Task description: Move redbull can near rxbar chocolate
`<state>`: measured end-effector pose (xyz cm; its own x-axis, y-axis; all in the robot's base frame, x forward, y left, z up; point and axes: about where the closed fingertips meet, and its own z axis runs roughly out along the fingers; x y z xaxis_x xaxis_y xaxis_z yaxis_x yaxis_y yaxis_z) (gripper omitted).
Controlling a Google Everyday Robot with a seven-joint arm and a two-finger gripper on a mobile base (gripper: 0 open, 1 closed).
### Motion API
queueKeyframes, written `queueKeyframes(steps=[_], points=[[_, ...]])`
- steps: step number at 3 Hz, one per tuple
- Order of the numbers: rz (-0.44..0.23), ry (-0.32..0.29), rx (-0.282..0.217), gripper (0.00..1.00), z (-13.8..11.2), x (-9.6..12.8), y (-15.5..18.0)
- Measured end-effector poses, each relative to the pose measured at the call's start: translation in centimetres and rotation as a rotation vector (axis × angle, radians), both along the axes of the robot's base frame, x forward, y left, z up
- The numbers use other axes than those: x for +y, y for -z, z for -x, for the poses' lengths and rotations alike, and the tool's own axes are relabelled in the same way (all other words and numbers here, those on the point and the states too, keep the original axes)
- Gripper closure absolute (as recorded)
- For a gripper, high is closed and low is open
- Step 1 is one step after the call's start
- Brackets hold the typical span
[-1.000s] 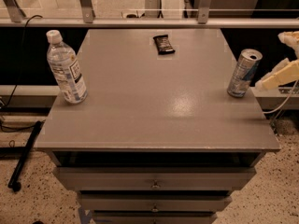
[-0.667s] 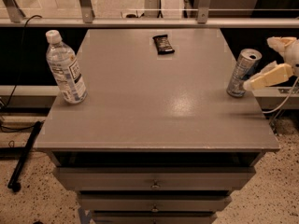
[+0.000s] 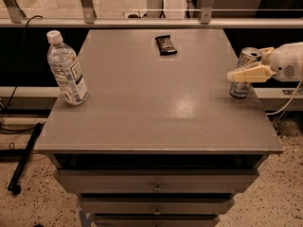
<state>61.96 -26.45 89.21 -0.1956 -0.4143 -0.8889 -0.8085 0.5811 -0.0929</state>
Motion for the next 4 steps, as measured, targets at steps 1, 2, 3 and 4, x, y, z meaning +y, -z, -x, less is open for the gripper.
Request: queueKeyframes(steps=[1, 2, 3, 4], points=[[-0.014, -0.039, -0.032, 0.63, 0.6, 1.1, -3.0], [-0.008, -0.063, -0.119, 0.94, 2.0, 1.4, -8.1], [-0.009, -0.065, -0.115, 1.0, 1.9, 1.6, -7.9], [-0.028, -0.062, -0.138, 1.0, 1.2, 2.4, -8.5]])
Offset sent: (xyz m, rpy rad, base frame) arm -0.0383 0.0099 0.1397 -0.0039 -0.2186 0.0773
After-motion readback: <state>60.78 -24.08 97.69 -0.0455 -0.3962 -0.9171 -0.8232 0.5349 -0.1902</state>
